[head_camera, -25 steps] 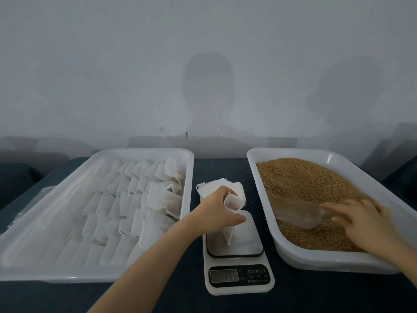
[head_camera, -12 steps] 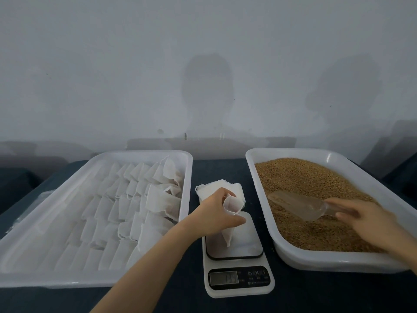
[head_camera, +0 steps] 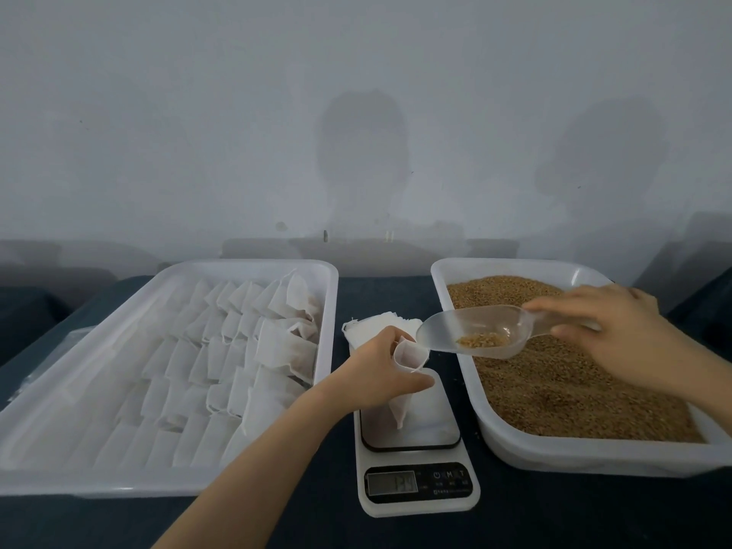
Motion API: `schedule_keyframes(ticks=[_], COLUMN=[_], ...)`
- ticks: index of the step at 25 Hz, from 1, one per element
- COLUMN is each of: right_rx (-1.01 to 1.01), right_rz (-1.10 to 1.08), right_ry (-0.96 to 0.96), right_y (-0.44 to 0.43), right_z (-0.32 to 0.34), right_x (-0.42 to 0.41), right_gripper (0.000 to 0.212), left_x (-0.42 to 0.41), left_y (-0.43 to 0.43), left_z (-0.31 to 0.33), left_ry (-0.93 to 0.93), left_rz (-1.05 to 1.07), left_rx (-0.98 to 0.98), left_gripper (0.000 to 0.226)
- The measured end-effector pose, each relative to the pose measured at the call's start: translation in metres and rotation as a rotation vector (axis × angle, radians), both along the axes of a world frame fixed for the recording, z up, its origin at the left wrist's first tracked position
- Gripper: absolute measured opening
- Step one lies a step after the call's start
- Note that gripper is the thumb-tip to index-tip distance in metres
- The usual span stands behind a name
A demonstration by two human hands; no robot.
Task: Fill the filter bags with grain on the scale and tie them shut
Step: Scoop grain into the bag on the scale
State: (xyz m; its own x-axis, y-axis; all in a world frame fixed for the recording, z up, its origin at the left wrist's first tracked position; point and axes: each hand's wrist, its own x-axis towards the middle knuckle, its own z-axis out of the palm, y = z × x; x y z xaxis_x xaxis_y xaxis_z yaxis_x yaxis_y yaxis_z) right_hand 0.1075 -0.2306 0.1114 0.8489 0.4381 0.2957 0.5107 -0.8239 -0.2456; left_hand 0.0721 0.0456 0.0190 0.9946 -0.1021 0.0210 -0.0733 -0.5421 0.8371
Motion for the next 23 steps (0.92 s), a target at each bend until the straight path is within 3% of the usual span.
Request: schedule_keyframes(ticks=[4, 9, 18, 23], right_rx=[-0.108, -0.296, -0.598, -0.514], right_rz=[0.029, 0.044, 0.099, 0.218], right_ry=[-0.066, -0.283, -0.520, -0.799], right_y=[0.020, 0.040, 0.075, 0.083], right_z=[0.013, 0.025, 0.043, 0.042], right_x=[-0.003, -0.005, -0.020, -0.027], right_gripper=[0.042, 0.038, 0.058, 0.055], left_x=[-0.001, -0.002, 0.000, 0.000], left_y=[0.000, -0.001, -0.001, -0.001], left_z=[0.002, 0.003, 0.003, 0.003], left_ry=[0.002, 0.002, -0.008, -0.026], left_rz=[-0.001, -0.009, 0.024, 0.034], left_rx=[-0.015, 0.005, 0.019, 0.025], left_gripper=[0.050, 0.053, 0.059, 0.058])
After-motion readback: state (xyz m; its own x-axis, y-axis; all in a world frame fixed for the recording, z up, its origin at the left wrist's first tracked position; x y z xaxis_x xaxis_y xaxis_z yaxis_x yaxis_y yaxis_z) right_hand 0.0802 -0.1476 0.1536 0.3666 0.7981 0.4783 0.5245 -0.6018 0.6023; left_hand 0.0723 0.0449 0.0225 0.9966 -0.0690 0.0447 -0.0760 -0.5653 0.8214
